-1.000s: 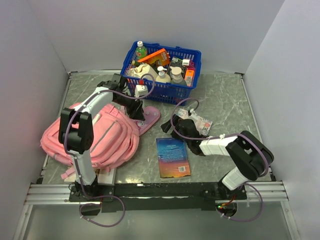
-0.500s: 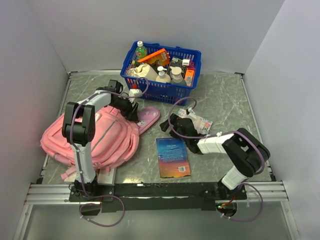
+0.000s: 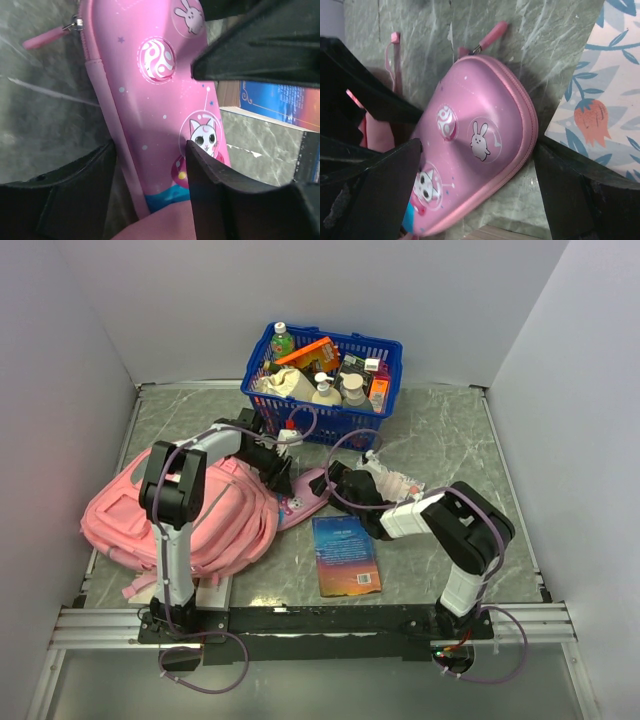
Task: Pack the student bag
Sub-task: Pick up the stationery from the center of the board.
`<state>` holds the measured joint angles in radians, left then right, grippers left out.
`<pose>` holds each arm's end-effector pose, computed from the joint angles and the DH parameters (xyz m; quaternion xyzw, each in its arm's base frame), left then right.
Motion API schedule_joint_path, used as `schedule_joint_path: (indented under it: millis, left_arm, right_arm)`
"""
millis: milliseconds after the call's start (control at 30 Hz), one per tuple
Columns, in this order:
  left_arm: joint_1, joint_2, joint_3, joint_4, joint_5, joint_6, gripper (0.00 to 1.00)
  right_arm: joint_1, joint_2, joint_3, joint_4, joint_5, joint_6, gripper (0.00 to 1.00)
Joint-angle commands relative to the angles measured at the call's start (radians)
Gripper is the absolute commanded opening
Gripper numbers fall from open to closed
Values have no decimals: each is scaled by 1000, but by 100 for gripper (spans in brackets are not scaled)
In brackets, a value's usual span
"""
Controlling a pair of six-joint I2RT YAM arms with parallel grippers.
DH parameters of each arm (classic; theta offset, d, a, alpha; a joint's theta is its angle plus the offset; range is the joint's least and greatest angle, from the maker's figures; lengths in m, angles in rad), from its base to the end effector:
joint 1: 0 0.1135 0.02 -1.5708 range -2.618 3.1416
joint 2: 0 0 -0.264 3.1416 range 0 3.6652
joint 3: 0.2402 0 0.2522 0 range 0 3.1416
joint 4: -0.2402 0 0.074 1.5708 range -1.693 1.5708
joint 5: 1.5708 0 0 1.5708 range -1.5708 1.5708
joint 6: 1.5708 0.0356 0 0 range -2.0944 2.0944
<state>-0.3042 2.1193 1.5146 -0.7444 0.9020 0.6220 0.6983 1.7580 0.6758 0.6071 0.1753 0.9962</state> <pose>0.3870 -0.1508 0.1551 0.4427 0.7787 -0.4120 0.1669 0.2599 0.2100 0.1349 0.1713 0.8342 0.3394 0.3995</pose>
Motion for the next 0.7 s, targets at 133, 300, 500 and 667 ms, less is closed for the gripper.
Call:
schedule_joint_path:
  millis: [133,300,500,667]
  left_arm:
    - [-33,-44,-47,-84,193,50,55]
    - [-38,-68,-13,-154,247,93,54]
    - [-62,-101,-60,-82,267,64,54]
    - [-62,-122,-70,-46,268,44,54]
  right_arm:
    - [20,133,-73,212,-229,122,100]
    - [-2,161,-111,521,-310,119,100]
    - [-26,155,-93,767,-453,104,100]
    - [-17,72,-91,629,-433,6,100]
